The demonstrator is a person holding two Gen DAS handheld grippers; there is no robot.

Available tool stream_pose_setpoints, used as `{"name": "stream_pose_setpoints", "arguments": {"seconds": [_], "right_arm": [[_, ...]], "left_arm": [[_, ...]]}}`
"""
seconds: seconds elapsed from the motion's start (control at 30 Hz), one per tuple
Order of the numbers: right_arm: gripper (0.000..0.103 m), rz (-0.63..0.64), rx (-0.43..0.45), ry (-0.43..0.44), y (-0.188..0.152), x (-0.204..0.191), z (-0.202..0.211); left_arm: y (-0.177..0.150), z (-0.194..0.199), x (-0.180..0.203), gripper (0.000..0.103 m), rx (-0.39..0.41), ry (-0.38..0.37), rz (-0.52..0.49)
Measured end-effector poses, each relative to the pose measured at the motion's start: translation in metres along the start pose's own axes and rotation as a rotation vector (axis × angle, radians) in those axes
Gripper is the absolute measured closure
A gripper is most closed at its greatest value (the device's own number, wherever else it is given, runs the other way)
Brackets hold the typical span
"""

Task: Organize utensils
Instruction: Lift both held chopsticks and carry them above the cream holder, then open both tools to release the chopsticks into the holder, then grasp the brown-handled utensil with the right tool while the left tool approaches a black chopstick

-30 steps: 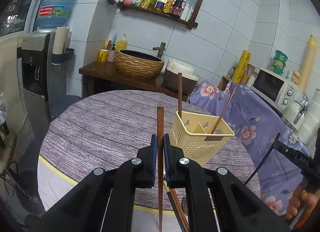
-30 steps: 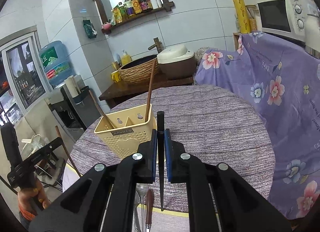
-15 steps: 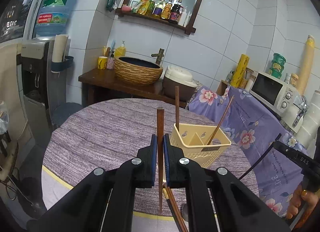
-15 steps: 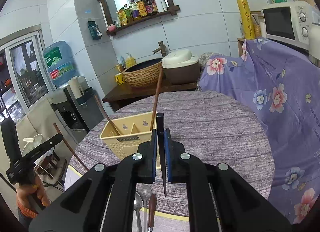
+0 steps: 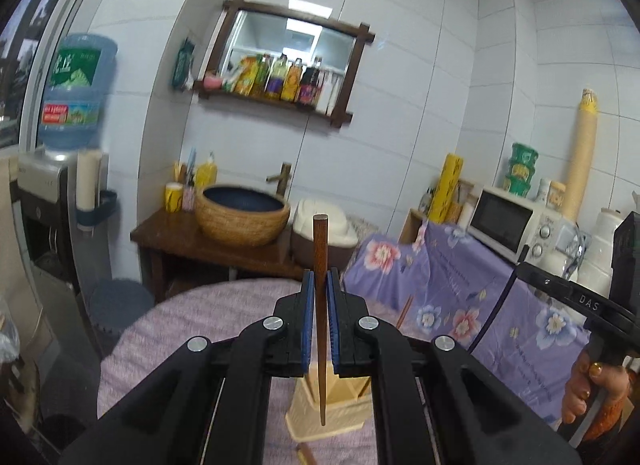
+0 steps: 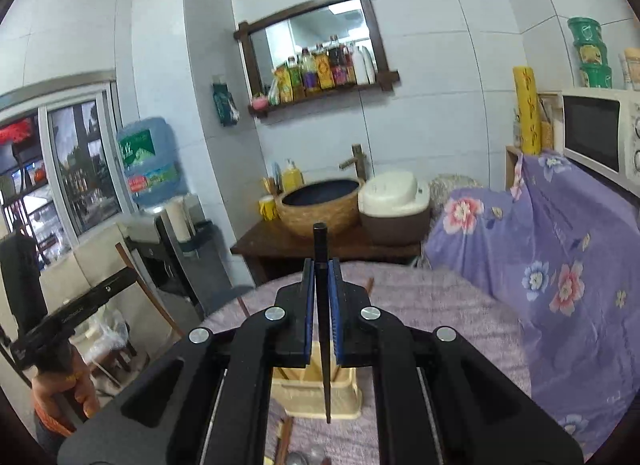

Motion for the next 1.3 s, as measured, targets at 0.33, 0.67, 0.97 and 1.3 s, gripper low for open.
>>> {"name": "stream_pose_setpoints", "arguments": {"seconds": [0.33, 0.67, 0.97, 1.3], "right_arm": [[0.099, -0.041, 0.014, -0.077, -0.005, -0.004, -0.049], [0.099, -0.025, -0.056, -0.087, -0.058, 0.003, -0.085], [0.038, -0.005, -0.097, -0.136, -0.115, 0.02, -0.09], [0.038, 0.089, -0.303, -0.203, -0.22, 0.037, -0.098]], "left_arm": [[-0.016, -0.062, -0.011, 0.095, -0.017, 0.03, 0.042], [-0.082, -0.09, -0.03, 0.095, -0.151, 0.016, 0.096], [-0.119, -0.092, -0.032, 0.044, -0.194, 0.034, 0.112], [-0.188, -0.063, -0.045, 0.04, -0.3, 0.151, 0.082]]}}
Point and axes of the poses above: each gripper's, at about its wrist camera, not at the fingertips, and z roughly against the way its jaws point, x to its right, y to its top, the point moved 7 cm from there along -z, roughly the way its jaws point, and after that the axes turned 14 degrees about -y, right-handed, at the moved point
